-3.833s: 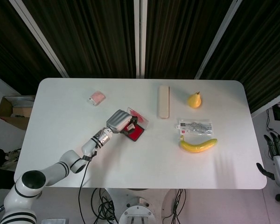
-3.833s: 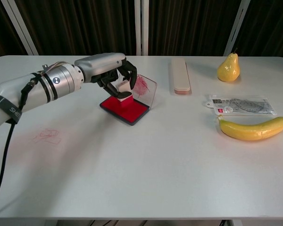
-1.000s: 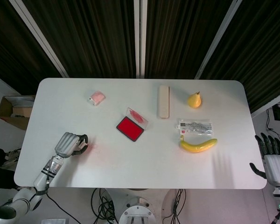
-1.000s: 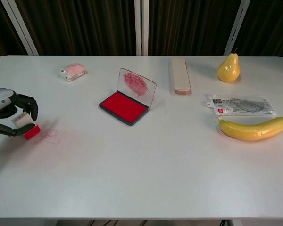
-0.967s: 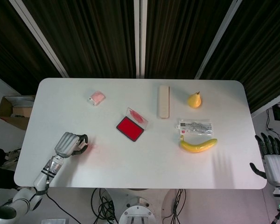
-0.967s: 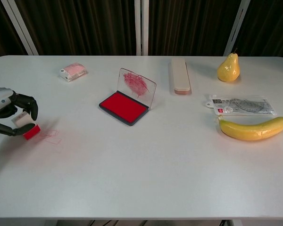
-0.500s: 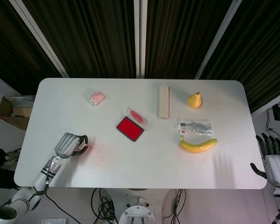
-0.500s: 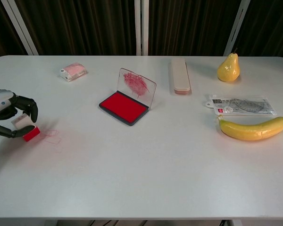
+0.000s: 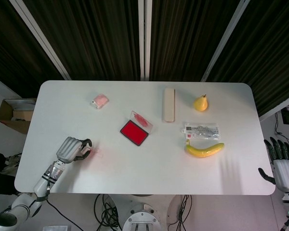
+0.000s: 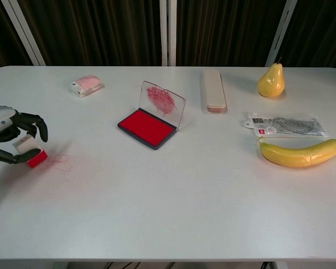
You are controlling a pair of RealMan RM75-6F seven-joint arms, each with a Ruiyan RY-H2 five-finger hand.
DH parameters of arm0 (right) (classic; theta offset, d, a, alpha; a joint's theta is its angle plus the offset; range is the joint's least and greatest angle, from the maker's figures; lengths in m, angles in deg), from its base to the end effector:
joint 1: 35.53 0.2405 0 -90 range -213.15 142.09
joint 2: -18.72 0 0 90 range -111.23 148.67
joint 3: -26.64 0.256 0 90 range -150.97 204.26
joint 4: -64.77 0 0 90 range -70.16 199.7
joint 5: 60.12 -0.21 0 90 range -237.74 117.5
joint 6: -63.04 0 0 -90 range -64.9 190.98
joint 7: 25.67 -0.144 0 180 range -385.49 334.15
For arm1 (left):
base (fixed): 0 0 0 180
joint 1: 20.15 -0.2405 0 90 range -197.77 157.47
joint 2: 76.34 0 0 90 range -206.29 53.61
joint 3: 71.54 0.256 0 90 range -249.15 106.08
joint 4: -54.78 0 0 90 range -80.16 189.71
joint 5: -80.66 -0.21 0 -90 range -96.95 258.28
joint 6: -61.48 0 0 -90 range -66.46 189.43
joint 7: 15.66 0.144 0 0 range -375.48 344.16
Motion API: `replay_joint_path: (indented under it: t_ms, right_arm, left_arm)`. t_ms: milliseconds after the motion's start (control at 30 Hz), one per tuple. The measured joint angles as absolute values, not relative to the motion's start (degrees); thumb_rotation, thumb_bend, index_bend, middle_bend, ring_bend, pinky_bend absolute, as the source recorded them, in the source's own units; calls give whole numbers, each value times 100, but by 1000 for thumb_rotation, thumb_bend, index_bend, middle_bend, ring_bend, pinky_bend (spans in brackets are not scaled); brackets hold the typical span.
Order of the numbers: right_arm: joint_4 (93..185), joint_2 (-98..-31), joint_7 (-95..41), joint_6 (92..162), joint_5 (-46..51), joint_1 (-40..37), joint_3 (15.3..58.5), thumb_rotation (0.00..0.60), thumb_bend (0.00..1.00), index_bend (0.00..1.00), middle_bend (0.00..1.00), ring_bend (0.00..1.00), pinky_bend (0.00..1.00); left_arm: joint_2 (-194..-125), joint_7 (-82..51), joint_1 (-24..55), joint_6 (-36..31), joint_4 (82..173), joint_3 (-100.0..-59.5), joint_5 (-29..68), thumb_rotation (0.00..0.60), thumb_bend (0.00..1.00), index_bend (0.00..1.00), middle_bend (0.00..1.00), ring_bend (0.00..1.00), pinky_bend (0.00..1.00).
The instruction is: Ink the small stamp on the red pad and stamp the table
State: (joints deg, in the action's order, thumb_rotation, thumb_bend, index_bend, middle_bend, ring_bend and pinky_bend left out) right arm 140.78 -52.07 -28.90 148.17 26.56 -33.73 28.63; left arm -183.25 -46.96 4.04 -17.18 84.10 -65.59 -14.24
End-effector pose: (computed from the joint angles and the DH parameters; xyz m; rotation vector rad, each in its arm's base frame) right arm -0.3638 -0.1621 0.1482 1.3902 -0.8555 0.7767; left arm -0.3102 0.2783 -0.0277 -1.8156 -0.9415 -1.1346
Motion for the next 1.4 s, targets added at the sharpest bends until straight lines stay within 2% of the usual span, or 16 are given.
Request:
replay_joint_path:
  t_ms: [300,700,1400]
  right_arm:
    - [14064,-5206,-2902,14813,2651,-3376,2861,600,134,0,0,0,0]
    - [14066,-5193,-2918,14824,2657,-3374,2866,600,134,0,0,0,0]
    - [14105,-5155,-2909,14859,2655,-3378,2883,600,134,0,0,0,0]
  left_arm:
    - [-18315,-4697,410,-1681,8411,-6544,-1453,600,351,398,413,980,1000]
    - [-18323,-4632,422,-1665,8395,-6558,-1463,600,288,288,313,972,1000]
    - [-18166,-4752,383,-1870,8602,-6617,-1450,600,194,273,283,969,1000]
